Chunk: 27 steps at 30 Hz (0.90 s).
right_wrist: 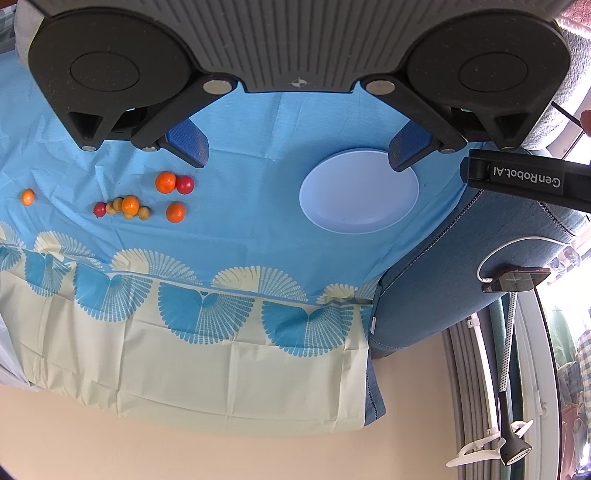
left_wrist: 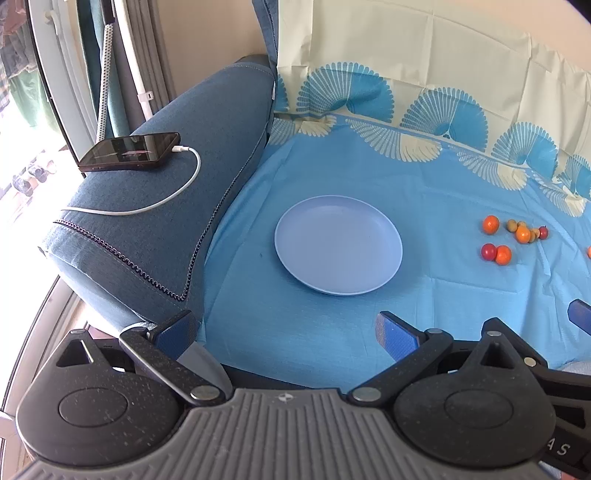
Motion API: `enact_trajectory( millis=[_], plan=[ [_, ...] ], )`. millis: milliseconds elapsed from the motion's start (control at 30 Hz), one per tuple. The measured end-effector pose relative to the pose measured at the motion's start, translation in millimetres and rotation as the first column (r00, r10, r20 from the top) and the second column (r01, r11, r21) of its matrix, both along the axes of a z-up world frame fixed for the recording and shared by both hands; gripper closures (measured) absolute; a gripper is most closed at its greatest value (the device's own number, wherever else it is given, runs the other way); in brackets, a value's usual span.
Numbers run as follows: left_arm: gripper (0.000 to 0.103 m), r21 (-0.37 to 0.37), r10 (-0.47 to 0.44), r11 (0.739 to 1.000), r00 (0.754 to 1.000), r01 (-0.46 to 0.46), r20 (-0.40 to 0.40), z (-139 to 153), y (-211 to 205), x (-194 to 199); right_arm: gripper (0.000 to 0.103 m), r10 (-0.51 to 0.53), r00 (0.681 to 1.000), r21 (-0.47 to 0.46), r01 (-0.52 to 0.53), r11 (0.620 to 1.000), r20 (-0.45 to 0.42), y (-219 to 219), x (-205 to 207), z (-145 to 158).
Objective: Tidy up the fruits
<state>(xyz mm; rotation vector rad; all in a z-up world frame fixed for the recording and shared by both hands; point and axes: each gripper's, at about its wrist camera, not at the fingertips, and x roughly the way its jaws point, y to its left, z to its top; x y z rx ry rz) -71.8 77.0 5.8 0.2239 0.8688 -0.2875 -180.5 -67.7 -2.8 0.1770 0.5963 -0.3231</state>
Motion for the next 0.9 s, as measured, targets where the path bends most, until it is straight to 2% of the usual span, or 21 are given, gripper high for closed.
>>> enact_trajectory(
  millis=[300, 333, 400, 433, 567, 700, 900],
  plan=[
    [0.0, 0.033, -0.005, 0.999, 1.0, 0.005, -0.013, -3.6, -8.9, 1.5, 0.0, -0.004, 0.999, 0.037, 0.002, 0.999, 0.038, -10.0, -2.9, -5.2],
    [0.0, 0.037, -0.007, 0.999, 1.0, 0.007, -0.014, -4.1, -10.2, 2.3, 0.0, -0.007, 0.998, 0.055, 0.003, 0.998, 0.065, -12.6, -3.3, -5.0],
    [0.0, 0.049, -0.012, 0.999, 1.0, 0.013, -0.015, -5.1, -14.7, 2.8, 0.0, -0.014, 0.998, 0.056, 0.011, 0.998, 0.054, -15.0, -1.8, -5.5],
    [0.0, 0.054, -0.016, 0.998, 1.0, 0.017, -0.015, -5.9, -16.4, 3.3, 0.0, -0.018, 0.997, 0.068, 0.013, 0.998, 0.078, -16.6, -2.6, -5.8],
    [0.0, 0.079, -0.032, 0.996, 0.999, 0.033, -0.02, -8.9, -27.6, 4.8, 0.0, -0.037, 0.997, 0.069, 0.033, 0.997, 0.063, -26.6, -5.1, -8.8],
    [0.0, 0.108, -0.056, 0.992, 0.998, 0.059, -0.028, -13.5, -46.6, 5.4, 0.0, -0.079, 0.995, 0.05, 0.076, 0.996, 0.066, -43.9, -10.3, -13.5],
    [0.0, 0.144, -0.112, 0.983, 0.993, 0.118, -0.045, -20.0, -89.6, 6.0, 0.0, -0.195, 0.98, 0.089, 0.19, 0.978, 0.049, -87.3, -24.1, -22.3]
  ],
)
